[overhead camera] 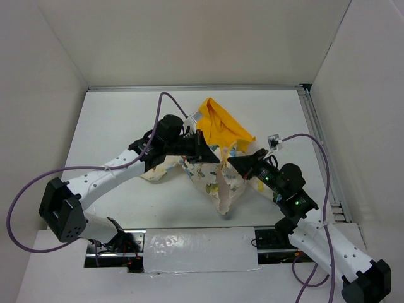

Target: Zip up the jacket

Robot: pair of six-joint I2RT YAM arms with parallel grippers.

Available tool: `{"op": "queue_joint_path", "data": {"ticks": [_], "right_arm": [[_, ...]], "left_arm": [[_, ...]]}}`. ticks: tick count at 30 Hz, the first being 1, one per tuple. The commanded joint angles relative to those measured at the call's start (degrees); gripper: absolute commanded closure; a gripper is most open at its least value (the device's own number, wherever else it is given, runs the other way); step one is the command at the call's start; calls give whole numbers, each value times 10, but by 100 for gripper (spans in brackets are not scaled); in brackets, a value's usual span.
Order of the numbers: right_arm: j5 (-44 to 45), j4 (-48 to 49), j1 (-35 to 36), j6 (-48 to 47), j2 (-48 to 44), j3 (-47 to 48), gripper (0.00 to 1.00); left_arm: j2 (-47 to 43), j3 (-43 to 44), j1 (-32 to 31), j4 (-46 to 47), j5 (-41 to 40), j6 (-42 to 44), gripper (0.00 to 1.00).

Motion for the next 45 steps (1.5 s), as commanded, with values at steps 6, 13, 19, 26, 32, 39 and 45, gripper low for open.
{"op": "queue_joint_path", "data": {"ticks": [6,13,19,26,32,39,45], "right_arm": [[10,43,6,5,-17,11,100],[1,51,4,5,4,18,100],[18,56,4,13,-13,12,100],[42,55,4,27,-21,7,100],[29,48,4,17,-12,18,100],[10,16,4,-1,-24,12,100],[-6,25,5,12,-31,-3,100]], "left_arm": [[-17,-6,0,41,17,0,100],[-18,-14,0,59,34,-8,100],[-20,-12,0,58,33,-5,100],[-16,-16,-1,59,47,-4,100],[-19,-20,0,63,54,-11,100],[-22,-12,0,60,26,-14,100],[-26,-2,0,57,11,-7,100]]}}
